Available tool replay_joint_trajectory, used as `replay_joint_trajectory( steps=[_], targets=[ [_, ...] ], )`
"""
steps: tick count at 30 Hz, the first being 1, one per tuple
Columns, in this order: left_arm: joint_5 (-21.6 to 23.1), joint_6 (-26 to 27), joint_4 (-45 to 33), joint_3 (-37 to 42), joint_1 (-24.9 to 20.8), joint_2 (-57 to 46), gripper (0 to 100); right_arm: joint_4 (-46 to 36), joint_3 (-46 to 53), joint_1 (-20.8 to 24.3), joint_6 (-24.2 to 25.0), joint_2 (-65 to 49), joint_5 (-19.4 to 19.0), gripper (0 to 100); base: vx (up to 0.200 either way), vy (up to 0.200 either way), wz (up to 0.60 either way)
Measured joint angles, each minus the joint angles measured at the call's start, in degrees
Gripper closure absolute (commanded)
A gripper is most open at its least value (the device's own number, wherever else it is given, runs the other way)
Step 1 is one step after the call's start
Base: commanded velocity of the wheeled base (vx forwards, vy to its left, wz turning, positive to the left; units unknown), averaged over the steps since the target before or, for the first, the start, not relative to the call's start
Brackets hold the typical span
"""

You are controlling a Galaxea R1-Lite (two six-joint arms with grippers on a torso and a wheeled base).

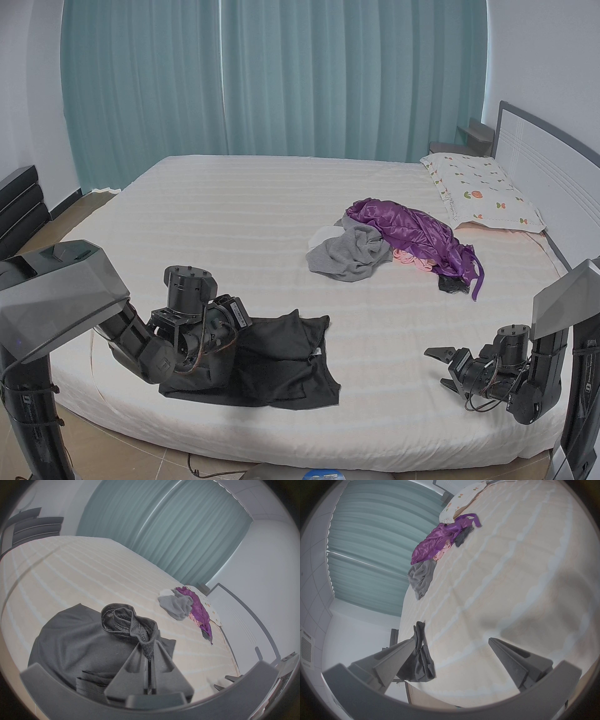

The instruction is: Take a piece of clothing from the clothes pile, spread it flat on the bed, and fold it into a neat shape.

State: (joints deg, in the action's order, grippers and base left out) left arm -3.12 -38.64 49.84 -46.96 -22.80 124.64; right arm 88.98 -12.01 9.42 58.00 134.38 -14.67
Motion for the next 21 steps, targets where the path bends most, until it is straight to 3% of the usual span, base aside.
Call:
replay_joint_trajectory(
  steps=[6, 14, 15, 21],
  targets=[
    [-0.6, 0.0, -4.8, -5.0, -3.7, 1.7, 100, 0.0, 0.1, 0.0, 0.0, 0.0, 0.0, 0, 0.0, -0.033, 0.0],
    [-5.0, 0.0, -5.8, -8.9, -5.1, 7.1, 100, 0.0, 0.2, 0.0, -0.1, 0.1, 0.1, 0, 0.0, 0.0, 0.0],
    [-5.3, 0.0, -5.8, -9.2, -5.1, 7.7, 0, 0.0, 0.2, 0.0, -0.1, 0.1, 0.1, 0, 0.0, 0.0, 0.0],
    [-5.8, -1.2, -5.8, -9.9, -5.2, 9.5, 0, 0.0, 0.1, 0.1, -0.2, 0.2, 0.1, 0, 0.0, 0.0, 0.0]
  ],
)
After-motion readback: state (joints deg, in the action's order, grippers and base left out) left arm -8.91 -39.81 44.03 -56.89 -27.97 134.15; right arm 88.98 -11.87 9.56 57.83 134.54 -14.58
